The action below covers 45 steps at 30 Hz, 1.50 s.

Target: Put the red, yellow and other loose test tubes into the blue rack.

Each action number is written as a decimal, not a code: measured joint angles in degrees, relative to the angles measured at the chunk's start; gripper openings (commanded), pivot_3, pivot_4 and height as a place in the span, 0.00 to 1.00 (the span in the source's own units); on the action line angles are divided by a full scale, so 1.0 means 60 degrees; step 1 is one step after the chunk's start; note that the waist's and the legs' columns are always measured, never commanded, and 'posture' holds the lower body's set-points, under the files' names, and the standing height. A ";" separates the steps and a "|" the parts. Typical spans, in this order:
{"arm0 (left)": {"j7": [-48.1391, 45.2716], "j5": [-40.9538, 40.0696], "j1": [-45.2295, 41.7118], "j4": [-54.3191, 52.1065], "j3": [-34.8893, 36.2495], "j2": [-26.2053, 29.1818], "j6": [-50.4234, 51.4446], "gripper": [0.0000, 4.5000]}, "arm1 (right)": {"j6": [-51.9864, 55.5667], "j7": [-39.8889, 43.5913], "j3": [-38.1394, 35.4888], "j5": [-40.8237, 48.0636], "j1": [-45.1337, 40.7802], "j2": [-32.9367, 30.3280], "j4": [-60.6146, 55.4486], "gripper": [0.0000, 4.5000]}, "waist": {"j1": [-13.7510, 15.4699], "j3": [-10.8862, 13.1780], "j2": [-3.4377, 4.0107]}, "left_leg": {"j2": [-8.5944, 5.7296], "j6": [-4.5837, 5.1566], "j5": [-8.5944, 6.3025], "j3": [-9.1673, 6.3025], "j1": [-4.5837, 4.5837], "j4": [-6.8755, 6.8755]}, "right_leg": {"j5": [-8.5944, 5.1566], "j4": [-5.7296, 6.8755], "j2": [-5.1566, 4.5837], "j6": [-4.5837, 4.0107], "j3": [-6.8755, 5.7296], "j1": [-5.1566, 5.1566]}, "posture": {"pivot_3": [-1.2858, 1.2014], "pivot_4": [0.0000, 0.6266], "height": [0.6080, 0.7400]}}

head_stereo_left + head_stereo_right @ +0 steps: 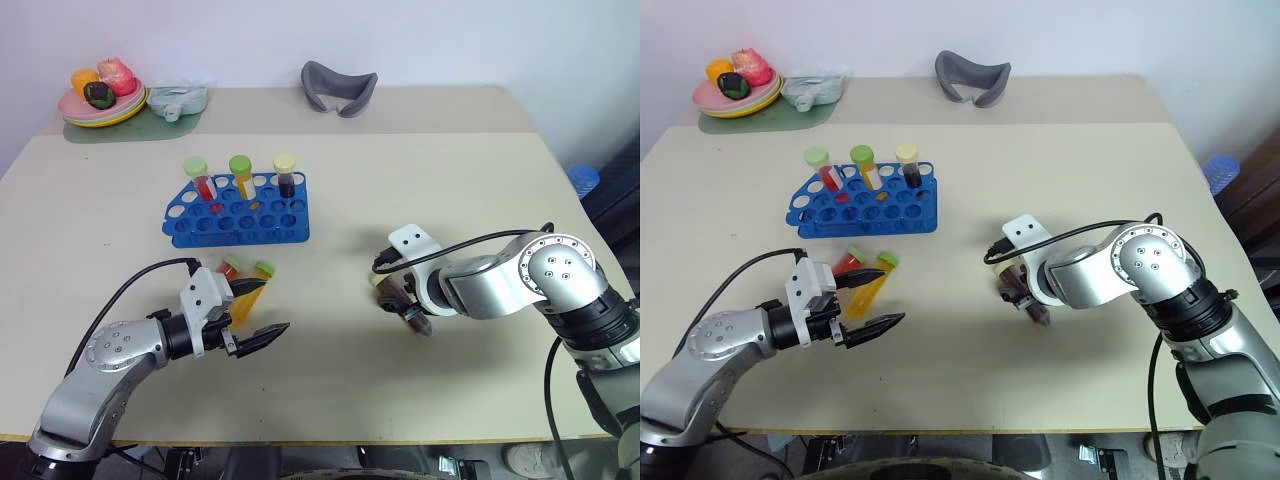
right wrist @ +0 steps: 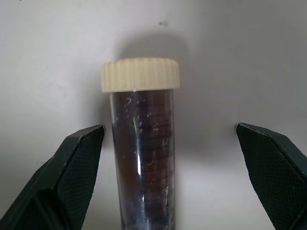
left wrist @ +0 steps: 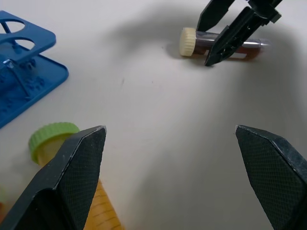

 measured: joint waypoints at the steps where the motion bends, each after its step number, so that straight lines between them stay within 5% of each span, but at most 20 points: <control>1: -0.0009 0.0025 0.0065 0.0013 -0.0001 -0.0027 -0.0094 0.98 | -0.0086 -0.0064 0.0168 0.0081 -0.0106 -0.0039 0.0008 0.99 | -0.0002 0.0000 0.0000 | 0.0000 0.0000 0.0000 0.0000 0.0000 0.0000 | 0.0000 0.0000 0.0000 0.0000 0.0001 0.0000 | 0.52 0.24 1.00; 5: -0.0047 0.0149 0.0274 0.0136 -0.0001 -0.0094 -0.0418 1.00 | -0.0354 -0.0055 0.0602 0.0243 -0.0354 -0.0142 0.0090 0.80 | -0.0004 -0.0001 0.0000 | 0.0002 0.0001 0.0000 0.0000 0.0001 -0.0001 | 0.0000 0.0001 0.0002 -0.0001 0.0001 -0.0001 | 0.52 0.24 1.00; 9: -0.0107 0.0250 0.0381 0.0370 -0.0001 -0.0119 -0.0741 1.00 | -0.0507 0.0065 0.0927 0.0347 -0.0545 -0.0128 0.0089 0.38 | 0.0005 -0.0002 0.0002 | 0.0002 0.0001 0.0000 0.0001 0.0000 0.0002 | 0.0000 -0.0001 0.0000 -0.0001 0.0001 0.0000 | 0.52 0.24 1.00; 15: -0.0194 0.0374 0.0339 0.0466 -0.0011 -0.0179 -0.0951 1.00 | -0.0689 0.0116 0.1062 0.0376 -0.0641 -0.0132 0.0170 0.38 | -0.0006 -0.0003 0.0001 | 0.0002 0.0001 0.0000 0.0001 0.0002 0.0001 | -0.0001 0.0001 0.0001 -0.0003 0.0002 -0.0001 | 0.52 0.24 1.00; 19: -0.0190 0.0411 0.0231 0.0465 -0.0031 -0.0190 -0.0938 1.00 | -0.0776 0.0146 0.1066 0.0379 -0.0641 -0.0129 0.0196 0.19 | -0.0005 -0.0003 0.0000 | 0.0003 0.0001 0.0000 0.0001 0.0002 0.0001 | 0.0000 0.0001 0.0002 -0.0003 0.0002 0.0000 | 0.52 0.24 1.00; 27: 0.0083 0.0350 0.0072 0.0298 0.0080 -0.0159 -0.0425 1.00 | -0.0642 0.1038 0.1034 -0.0283 -0.0823 0.0087 0.0219 0.19 | -0.0035 -0.0001 0.0003 | 0.0004 0.0002 -0.0001 0.0001 0.0001 -0.0001 | 0.0000 0.0004 0.0006 -0.0004 0.0004 -0.0011 | 0.52 0.24 1.00; 31: 0.0548 0.0041 0.0071 0.0234 0.0823 -0.0229 -0.0189 1.00 | -0.1314 0.3966 0.0387 -0.3091 -0.1145 0.0540 -0.0794 0.19 | -0.0007 0.0020 0.0040 | 0.0007 0.0001 0.0000 -0.0004 -0.0054 -0.0003 | 0.0001 0.0012 0.0012 -0.0002 0.0000 -0.0069 | 0.52 0.24 1.00; 36: 0.1517 0.0031 0.0249 0.0723 0.1984 -0.0781 -0.0238 1.00 | -0.5645 0.8564 -0.0244 -0.8348 -0.1092 0.1772 -0.1012 0.19 | -0.0016 0.0016 0.0033 | 0.0004 -0.0001 0.0001 -0.0008 -0.0108 0.0006 | 0.0003 0.0001 0.0004 0.0003 -0.0012 -0.0108 | 0.52 0.24 1.00; 45: 0.2604 0.0127 0.0348 0.0831 0.2449 -0.1608 -0.0461 1.00 | -1.0375 1.0853 0.0015 -1.3883 -0.0565 0.5772 0.2394 0.19 | -0.0011 0.0015 0.0031 | 0.0004 -0.0011 0.0007 -0.0007 -0.0113 0.0006 | 0.0005 0.0017 0.0001 0.0002 -0.0013 -0.0120 | 0.52 0.24 1.00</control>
